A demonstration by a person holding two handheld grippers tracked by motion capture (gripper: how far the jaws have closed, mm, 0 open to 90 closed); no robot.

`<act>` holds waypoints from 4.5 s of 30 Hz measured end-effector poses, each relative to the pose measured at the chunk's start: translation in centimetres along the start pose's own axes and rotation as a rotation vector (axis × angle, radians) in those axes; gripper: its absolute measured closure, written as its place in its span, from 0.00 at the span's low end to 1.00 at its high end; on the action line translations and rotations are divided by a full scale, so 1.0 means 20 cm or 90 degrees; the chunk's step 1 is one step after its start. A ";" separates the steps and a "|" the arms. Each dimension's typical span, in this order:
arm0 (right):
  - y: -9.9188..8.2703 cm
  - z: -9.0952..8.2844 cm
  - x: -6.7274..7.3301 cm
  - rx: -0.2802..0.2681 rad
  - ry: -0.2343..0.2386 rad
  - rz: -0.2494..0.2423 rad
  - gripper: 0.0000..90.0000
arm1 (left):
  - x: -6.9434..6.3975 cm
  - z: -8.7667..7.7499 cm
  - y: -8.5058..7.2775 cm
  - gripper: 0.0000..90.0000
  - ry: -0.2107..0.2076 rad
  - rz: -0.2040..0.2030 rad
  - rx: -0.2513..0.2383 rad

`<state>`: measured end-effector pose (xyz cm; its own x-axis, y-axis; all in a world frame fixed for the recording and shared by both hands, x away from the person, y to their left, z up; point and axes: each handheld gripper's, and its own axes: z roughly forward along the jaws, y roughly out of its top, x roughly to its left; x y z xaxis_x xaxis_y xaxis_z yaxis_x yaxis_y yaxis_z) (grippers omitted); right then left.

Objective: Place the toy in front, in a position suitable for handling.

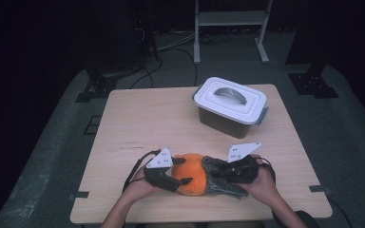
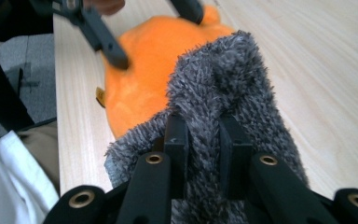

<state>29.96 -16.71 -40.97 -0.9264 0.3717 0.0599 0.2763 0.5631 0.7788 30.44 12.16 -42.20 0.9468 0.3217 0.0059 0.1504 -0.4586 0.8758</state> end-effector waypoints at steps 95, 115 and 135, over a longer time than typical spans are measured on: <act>-0.06 0.00 -0.09 0.026 0.050 0.076 0.83 | 0.02 -0.01 -0.04 0.45 -0.034 0.027 0.028; -0.04 0.01 -0.09 0.013 0.014 0.053 0.83 | 0.01 -0.06 0.02 0.33 -0.033 0.031 0.023; 0.02 0.03 -0.04 0.006 0.011 0.014 0.83 | 0.02 -0.05 0.02 0.34 -0.005 0.036 0.029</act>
<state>30.94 -16.36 -41.03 -0.9245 0.3710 0.0871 0.2983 0.5623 0.7712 30.56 12.92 -41.43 0.9563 0.2880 0.0507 0.1093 -0.5130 0.8514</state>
